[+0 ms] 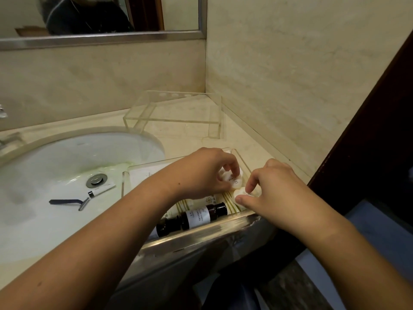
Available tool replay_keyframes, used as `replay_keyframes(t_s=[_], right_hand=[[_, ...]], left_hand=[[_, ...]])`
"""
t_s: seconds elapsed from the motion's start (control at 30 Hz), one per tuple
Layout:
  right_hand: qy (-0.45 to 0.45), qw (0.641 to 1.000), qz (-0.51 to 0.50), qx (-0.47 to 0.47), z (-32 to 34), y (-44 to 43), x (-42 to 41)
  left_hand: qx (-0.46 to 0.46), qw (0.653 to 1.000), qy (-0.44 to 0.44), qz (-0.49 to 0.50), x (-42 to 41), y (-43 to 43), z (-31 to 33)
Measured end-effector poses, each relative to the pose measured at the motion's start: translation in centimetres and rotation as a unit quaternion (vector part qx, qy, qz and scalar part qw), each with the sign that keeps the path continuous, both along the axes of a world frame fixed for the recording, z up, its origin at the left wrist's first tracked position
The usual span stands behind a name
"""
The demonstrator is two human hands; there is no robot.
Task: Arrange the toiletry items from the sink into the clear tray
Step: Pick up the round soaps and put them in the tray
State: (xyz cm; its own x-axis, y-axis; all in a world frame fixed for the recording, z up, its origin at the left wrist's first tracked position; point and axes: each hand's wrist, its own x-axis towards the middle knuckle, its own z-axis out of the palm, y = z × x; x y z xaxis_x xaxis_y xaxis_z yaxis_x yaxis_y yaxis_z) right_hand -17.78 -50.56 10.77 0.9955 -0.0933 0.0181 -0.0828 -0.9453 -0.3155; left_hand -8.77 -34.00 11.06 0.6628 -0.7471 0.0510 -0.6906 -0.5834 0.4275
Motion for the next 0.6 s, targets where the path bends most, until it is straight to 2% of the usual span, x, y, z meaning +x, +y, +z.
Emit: replay_keyframes(t_s=[0.3, 0.43, 0.6], right_hand=[[-0.009, 1.000, -0.015, 0.014, -0.1, 0.0, -0.4], [-0.051, 0.998, -0.015, 0.024, 0.5, -0.4, -0.2], [-0.104, 0.994, 0.011, 0.044, 1.2, 0.2, 0.2]], left_hand=[[-0.008, 1.000, -0.009, -0.004, 0.0, 0.2, -0.3], [-0.013, 1.000, -0.016, 0.007, 0.1, 0.7, -0.1], [0.000, 0.997, -0.070, 0.033, -0.4, 1.9, -0.2]])
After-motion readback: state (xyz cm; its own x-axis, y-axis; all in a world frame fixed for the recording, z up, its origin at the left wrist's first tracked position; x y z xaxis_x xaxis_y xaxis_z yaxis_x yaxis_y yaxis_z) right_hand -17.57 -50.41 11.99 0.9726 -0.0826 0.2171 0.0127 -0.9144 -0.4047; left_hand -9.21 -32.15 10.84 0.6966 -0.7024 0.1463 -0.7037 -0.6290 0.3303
